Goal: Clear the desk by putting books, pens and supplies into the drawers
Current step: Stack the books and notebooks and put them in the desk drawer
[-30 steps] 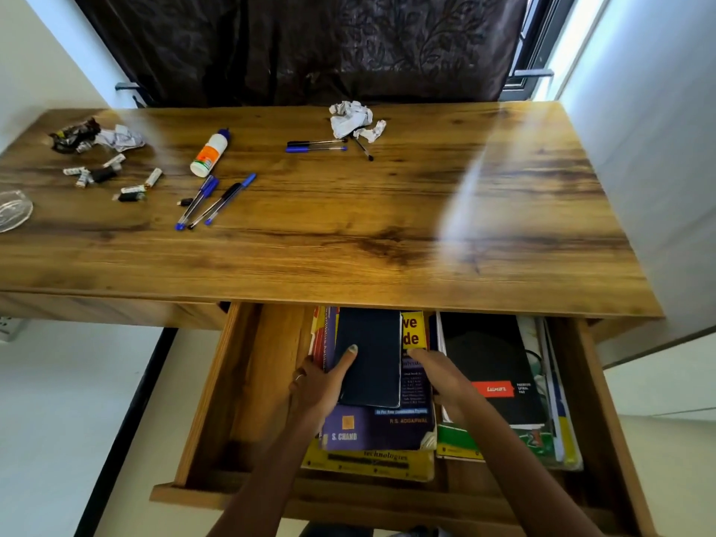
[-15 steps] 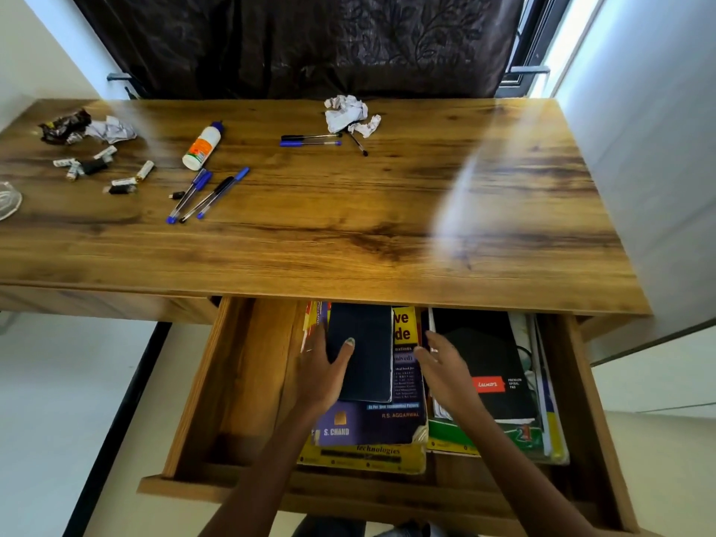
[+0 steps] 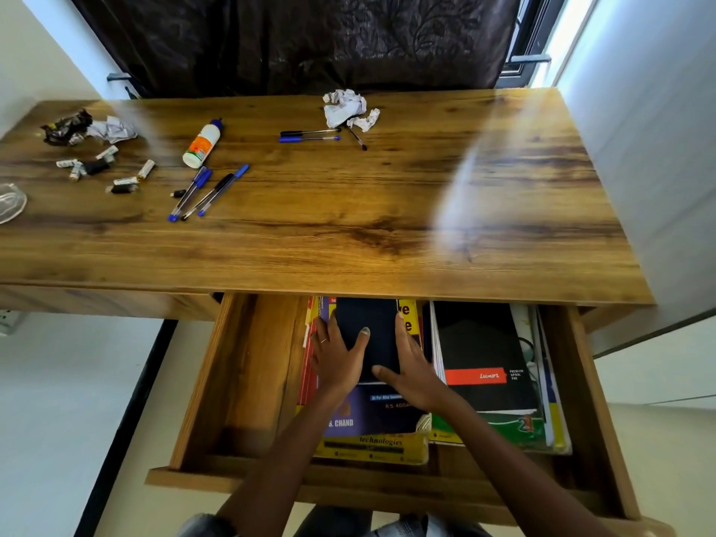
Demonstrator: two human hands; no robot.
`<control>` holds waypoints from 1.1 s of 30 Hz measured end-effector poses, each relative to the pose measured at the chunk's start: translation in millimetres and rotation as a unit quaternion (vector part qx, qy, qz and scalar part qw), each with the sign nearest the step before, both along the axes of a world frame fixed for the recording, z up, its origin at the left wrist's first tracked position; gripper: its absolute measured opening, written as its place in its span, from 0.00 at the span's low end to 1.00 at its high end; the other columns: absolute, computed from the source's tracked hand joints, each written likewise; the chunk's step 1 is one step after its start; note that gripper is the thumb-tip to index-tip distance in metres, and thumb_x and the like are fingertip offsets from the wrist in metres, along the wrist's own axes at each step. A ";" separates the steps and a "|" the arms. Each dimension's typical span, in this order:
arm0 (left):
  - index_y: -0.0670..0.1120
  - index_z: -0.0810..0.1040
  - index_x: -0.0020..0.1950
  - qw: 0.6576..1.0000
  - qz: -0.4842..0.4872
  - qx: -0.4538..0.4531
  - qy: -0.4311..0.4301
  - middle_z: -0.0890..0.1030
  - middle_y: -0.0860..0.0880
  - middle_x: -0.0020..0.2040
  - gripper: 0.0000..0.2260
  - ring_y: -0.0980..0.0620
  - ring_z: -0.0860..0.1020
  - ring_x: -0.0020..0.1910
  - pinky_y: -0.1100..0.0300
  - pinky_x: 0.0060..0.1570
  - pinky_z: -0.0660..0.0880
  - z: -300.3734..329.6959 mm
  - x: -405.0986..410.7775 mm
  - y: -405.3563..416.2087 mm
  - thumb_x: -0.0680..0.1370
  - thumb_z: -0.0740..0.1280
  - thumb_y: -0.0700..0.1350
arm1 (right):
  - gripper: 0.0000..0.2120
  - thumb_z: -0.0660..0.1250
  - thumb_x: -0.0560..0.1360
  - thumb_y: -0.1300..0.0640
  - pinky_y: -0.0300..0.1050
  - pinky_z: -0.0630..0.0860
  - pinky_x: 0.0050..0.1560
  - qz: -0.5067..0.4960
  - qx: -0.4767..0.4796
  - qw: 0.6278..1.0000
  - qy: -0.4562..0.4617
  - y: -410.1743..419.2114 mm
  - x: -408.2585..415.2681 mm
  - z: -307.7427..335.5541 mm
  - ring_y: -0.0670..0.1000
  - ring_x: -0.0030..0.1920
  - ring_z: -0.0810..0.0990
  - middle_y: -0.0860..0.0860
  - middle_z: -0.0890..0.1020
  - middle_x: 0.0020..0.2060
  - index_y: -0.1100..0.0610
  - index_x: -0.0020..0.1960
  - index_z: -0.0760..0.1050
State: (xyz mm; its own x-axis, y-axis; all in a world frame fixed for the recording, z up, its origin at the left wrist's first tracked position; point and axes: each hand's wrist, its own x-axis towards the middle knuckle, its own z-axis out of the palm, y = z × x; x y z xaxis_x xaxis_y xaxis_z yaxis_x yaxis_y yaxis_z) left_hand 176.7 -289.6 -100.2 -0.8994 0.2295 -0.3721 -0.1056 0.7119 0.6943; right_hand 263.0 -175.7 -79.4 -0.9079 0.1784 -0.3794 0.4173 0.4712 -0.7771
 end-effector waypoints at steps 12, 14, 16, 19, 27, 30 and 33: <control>0.51 0.51 0.77 0.995 0.009 0.063 0.078 0.49 0.49 0.79 0.33 0.49 0.49 0.77 0.43 0.73 0.54 -8.1 12.2 -8.0 0.76 0.52 0.63 | 0.38 0.61 0.76 0.42 0.55 0.56 0.73 -0.088 0.089 0.992 0.034 -0.4 28.3 9.0 0.50 0.75 0.50 0.47 0.52 0.76 0.50 0.77 0.43; 0.51 0.52 0.77 0.990 0.019 0.081 0.117 0.52 0.50 0.78 0.33 0.51 0.51 0.77 0.43 0.73 0.56 -11.8 25.4 -15.2 0.76 0.50 0.65 | 0.34 0.61 0.76 0.45 0.52 0.56 0.73 -0.115 0.124 0.984 0.055 2.3 48.6 9.6 0.49 0.74 0.53 0.48 0.57 0.75 0.51 0.76 0.49; 0.52 0.51 0.77 0.985 0.010 0.078 0.156 0.54 0.50 0.78 0.31 0.52 0.53 0.77 0.43 0.73 0.58 -17.8 35.3 -24.2 0.76 0.49 0.64 | 0.32 0.60 0.75 0.43 0.50 0.55 0.72 -0.126 0.140 0.981 0.050 7.0 68.2 9.7 0.49 0.74 0.54 0.49 0.59 0.74 0.51 0.75 0.53; 0.50 0.53 0.77 0.974 -0.055 0.030 0.216 0.56 0.50 0.77 0.30 0.51 0.54 0.76 0.44 0.73 0.56 -24.3 45.6 -37.5 0.78 0.51 0.61 | 0.38 0.46 0.70 0.33 0.49 0.47 0.73 -0.069 0.180 0.981 0.019 12.6 88.6 3.7 0.49 0.76 0.44 0.46 0.49 0.76 0.48 0.76 0.48; 0.49 0.44 0.77 0.965 -0.140 -0.062 0.212 0.47 0.52 0.77 0.38 0.53 0.52 0.74 0.60 0.67 0.56 -21.8 61.0 -41.0 0.77 0.65 0.54 | 0.37 0.47 0.73 0.34 0.58 0.75 0.54 0.096 0.321 0.936 -0.110 9.6 98.8 -17.1 0.60 0.64 0.74 0.54 0.73 0.67 0.53 0.76 0.50; 0.49 0.45 0.78 0.963 -0.142 -0.059 0.219 0.50 0.50 0.78 0.37 0.51 0.57 0.74 0.60 0.67 0.61 -22.4 60.2 -43.8 0.77 0.63 0.57 | 0.39 0.52 0.69 0.35 0.60 0.74 0.54 0.127 0.323 0.928 -0.139 11.4 93.8 -3.6 0.60 0.65 0.74 0.54 0.69 0.70 0.53 0.75 0.53; 0.52 0.43 0.77 0.964 -0.143 -0.039 0.222 0.49 0.53 0.77 0.35 0.52 0.56 0.75 0.57 0.69 0.62 -19.0 59.5 -46.0 0.75 0.55 0.61 | 0.36 0.58 0.74 0.37 0.59 0.54 0.72 0.132 0.268 0.947 -0.114 19.8 85.0 9.4 0.55 0.76 0.49 0.47 0.45 0.76 0.45 0.76 0.46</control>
State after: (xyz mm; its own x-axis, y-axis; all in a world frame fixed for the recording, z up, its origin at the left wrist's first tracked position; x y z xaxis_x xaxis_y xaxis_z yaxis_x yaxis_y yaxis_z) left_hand 236.2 -335.6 -119.2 -0.8783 0.4781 0.0079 0.3972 0.7203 0.5687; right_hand 348.0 -156.0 -70.0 -0.8529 0.1793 -0.4903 0.3580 0.8844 -0.2995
